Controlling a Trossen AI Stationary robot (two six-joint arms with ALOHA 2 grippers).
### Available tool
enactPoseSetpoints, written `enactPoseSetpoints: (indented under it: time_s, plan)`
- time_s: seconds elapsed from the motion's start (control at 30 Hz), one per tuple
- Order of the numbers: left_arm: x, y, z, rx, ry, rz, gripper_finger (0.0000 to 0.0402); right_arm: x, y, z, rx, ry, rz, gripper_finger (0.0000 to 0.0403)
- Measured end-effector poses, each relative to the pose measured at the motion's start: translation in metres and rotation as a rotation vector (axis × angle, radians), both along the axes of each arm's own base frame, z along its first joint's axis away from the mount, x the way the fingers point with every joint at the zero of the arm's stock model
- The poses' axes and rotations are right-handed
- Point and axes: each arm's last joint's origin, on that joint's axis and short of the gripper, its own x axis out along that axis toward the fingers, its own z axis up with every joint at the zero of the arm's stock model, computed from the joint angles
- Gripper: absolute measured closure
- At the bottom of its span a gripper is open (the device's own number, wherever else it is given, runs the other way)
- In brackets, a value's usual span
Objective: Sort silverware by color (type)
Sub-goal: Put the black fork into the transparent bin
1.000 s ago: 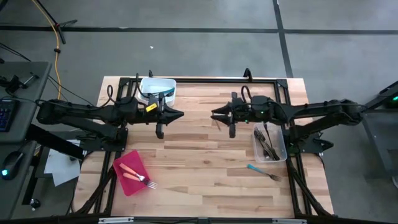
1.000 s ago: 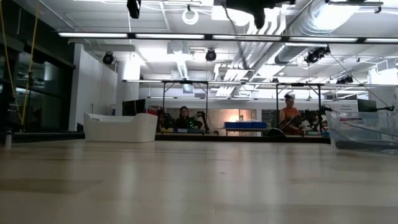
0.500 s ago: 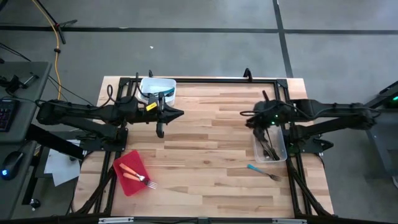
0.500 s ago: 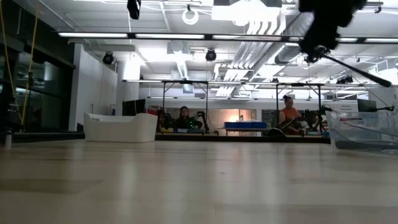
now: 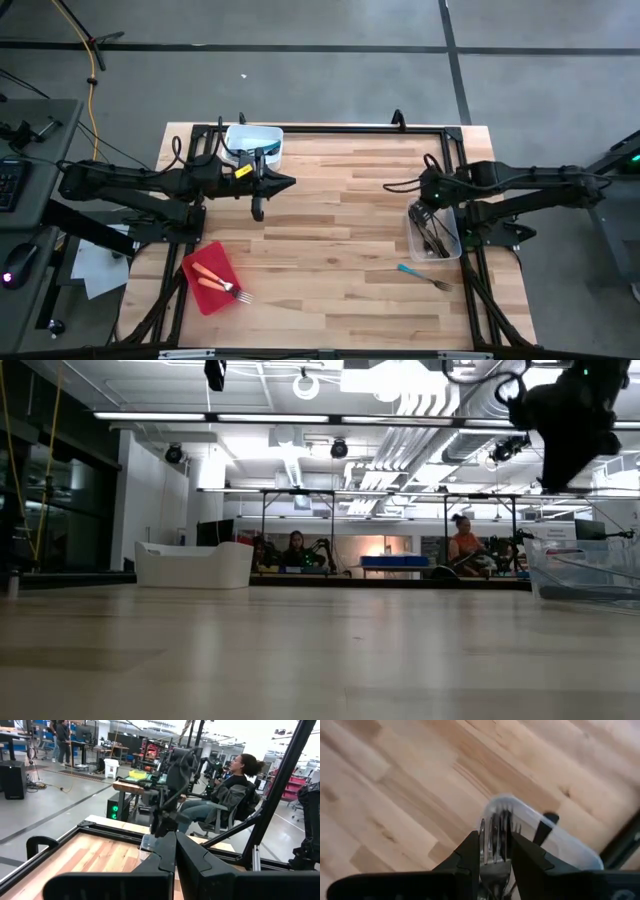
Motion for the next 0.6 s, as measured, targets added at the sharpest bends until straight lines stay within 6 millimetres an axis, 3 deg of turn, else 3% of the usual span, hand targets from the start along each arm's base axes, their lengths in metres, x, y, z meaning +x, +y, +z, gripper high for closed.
enactPoseSetpoints:
  time_s: [0.23, 0.6]
  plan:
    - [0.0, 0.0, 0.0, 0.0, 0.0, 0.0, 0.0401, -0.005, 0.001, -0.05, 0.07, 0.093, -0.09, 0.0327]
    - [0.0, 0.0, 0.0, 0.0, 0.0, 0.001, 0.0402, -0.005, 0.002, -0.084, 0.105, 0.063, -0.134, 0.0324]
